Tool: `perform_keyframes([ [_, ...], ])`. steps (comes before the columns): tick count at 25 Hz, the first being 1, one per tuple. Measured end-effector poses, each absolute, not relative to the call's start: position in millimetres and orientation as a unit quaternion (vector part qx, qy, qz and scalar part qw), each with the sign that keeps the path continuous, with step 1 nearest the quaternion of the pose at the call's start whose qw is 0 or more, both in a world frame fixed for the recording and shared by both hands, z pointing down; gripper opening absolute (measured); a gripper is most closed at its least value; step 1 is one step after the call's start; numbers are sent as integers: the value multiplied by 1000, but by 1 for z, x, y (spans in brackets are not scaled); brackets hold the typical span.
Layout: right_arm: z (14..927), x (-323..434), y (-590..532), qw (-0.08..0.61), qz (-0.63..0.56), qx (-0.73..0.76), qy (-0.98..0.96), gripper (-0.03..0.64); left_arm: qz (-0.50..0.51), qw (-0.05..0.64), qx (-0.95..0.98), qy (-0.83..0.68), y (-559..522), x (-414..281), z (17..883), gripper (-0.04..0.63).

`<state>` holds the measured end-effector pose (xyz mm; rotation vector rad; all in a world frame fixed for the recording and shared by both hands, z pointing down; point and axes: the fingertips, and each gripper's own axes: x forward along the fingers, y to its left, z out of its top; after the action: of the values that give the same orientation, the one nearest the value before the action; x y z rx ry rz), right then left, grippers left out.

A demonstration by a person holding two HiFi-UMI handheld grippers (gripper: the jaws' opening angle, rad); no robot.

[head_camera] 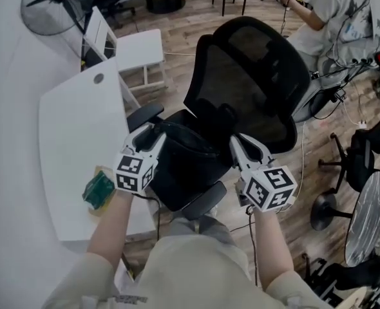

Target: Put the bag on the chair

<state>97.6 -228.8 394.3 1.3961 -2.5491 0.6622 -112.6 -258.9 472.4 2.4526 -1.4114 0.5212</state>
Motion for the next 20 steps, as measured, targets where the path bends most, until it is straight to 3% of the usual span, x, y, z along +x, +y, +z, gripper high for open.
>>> perform_keyframes([
  [20, 247, 89, -159, 26, 87, 418, -904, 21, 76, -2, 870, -487, -192, -105, 301, 74],
])
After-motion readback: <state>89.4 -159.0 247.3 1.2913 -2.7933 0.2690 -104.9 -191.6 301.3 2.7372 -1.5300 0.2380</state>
